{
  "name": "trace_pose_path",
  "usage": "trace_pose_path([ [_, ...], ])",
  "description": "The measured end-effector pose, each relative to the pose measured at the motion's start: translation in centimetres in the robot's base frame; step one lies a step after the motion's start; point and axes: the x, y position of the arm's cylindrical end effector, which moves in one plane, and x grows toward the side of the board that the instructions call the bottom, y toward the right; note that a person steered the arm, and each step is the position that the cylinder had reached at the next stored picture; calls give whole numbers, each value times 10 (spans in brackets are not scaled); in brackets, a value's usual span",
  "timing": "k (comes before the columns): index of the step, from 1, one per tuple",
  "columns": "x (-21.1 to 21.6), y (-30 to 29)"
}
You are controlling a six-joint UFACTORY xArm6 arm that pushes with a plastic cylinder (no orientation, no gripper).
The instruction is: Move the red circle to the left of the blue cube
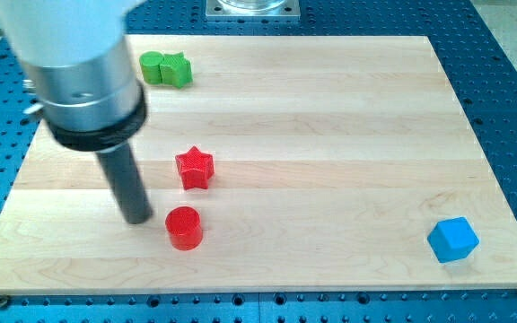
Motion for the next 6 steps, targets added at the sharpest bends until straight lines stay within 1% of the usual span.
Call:
trace_pose_path([
  [1, 28, 32],
  [2, 29, 147],
  [3, 28, 244],
  [4, 32, 212],
  [5, 48, 228],
  [6, 39, 270],
])
